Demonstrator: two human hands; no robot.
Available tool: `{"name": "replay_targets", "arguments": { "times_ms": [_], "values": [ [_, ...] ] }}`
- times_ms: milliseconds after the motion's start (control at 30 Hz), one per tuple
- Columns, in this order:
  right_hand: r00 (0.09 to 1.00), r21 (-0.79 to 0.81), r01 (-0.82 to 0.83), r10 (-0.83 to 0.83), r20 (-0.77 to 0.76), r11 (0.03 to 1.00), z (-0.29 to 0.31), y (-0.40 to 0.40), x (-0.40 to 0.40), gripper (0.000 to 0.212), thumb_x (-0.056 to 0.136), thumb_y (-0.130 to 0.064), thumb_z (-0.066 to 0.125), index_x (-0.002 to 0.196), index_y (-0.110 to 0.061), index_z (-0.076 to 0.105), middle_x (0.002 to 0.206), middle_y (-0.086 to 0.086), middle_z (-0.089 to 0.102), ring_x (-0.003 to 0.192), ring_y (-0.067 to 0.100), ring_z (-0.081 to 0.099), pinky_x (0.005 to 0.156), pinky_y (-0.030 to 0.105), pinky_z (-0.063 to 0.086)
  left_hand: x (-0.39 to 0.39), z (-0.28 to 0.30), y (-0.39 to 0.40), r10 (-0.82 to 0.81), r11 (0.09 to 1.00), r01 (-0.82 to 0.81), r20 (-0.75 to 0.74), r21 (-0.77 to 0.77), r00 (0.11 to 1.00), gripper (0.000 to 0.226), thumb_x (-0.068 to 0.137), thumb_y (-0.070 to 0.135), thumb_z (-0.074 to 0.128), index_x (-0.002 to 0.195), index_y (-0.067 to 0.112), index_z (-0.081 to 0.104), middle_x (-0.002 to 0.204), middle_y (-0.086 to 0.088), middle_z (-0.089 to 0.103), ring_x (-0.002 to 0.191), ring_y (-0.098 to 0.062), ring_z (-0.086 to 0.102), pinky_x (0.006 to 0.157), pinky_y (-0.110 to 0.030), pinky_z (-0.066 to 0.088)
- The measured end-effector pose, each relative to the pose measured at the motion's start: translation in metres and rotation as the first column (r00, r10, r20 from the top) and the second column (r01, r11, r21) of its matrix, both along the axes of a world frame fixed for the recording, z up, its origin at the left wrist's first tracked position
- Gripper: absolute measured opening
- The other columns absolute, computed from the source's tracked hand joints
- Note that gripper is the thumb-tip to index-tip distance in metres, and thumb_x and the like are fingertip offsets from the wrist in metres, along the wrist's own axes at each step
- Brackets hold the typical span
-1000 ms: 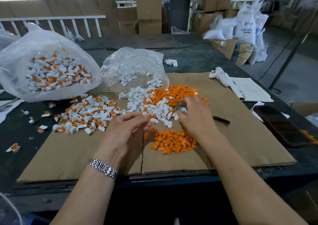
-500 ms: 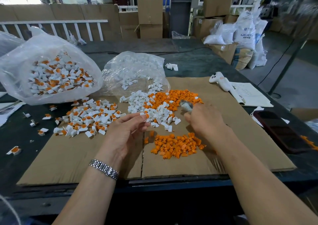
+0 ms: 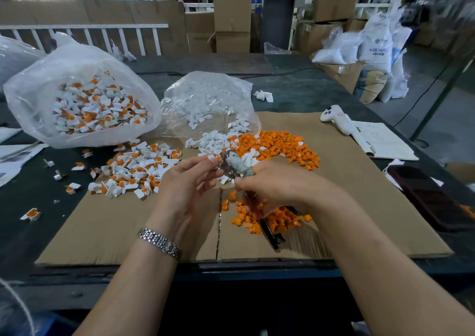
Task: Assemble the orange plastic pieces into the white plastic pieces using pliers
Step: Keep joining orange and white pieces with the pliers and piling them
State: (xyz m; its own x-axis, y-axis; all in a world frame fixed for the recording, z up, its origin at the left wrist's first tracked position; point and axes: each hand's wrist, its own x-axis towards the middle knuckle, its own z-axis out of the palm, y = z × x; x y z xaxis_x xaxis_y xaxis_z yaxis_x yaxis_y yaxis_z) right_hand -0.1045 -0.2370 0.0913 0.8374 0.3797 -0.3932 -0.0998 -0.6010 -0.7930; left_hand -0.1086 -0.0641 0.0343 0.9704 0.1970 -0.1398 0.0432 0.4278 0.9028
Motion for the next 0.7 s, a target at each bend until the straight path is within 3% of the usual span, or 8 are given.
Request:
{"name": "replay_targets", "arguments": {
  "times_ms": [400, 533, 600, 700],
  "values": [
    [0.999, 0.063, -0.031, 0.033, -0.022, 0.998, -0.010, 0.005, -0.006, 0.027, 0.108, -0.030, 0.043, 0.105, -0.005, 0.052, 0.087, 0.013, 0.058, 0.075, 0.025, 0.062, 0.081, 0.049, 0.062, 0.001, -0.005, 0.001, 0.013, 0.997, -0.011, -0.018, 0.080, 1.000, 0.007, 0.085, 0.004, 0.077, 0.092, 0.005, 0.078, 0.081, -0.008, 0.078, 0.068, -0.010, 0.072, 0.055, -0.015, 0.053],
    [0.992, -0.008, -0.029, 0.030, 0.122, 1.000, -0.017, 0.009, -0.009, 0.036, 0.107, -0.037, 0.042, 0.090, -0.007, 0.053, 0.072, 0.008, 0.059, 0.050, 0.015, 0.060, 0.053, 0.032, 0.058, 0.001, -0.006, -0.002, 0.034, 0.997, -0.032, -0.035, 0.064, 0.999, 0.005, 0.086, -0.001, 0.076, 0.089, 0.002, 0.075, 0.076, -0.007, 0.077, 0.065, -0.011, 0.071, 0.055, -0.016, 0.054],
    [0.977, -0.077, 0.006, 0.011, 0.214, 0.997, -0.023, 0.013, -0.010, 0.039, 0.106, -0.040, 0.042, 0.086, -0.008, 0.052, 0.069, 0.010, 0.060, 0.047, 0.017, 0.059, 0.057, 0.038, 0.059, 0.001, -0.006, -0.004, 0.039, 0.998, -0.037, -0.040, 0.049, 0.998, 0.004, 0.086, -0.002, 0.075, 0.087, 0.002, 0.075, 0.073, -0.007, 0.076, 0.063, -0.011, 0.071, 0.057, -0.016, 0.055],
    [0.948, -0.149, 0.087, -0.036, 0.318, 0.985, -0.034, 0.019, -0.012, 0.038, 0.105, -0.042, 0.046, 0.095, -0.007, 0.057, 0.079, 0.014, 0.067, 0.059, 0.025, 0.061, 0.068, 0.045, 0.058, 0.002, -0.008, -0.005, 0.047, 0.998, -0.045, -0.036, 0.042, 0.998, 0.003, 0.086, -0.002, 0.075, 0.086, 0.002, 0.075, 0.074, -0.008, 0.076, 0.065, -0.012, 0.071, 0.060, -0.017, 0.057]
  ]
}}
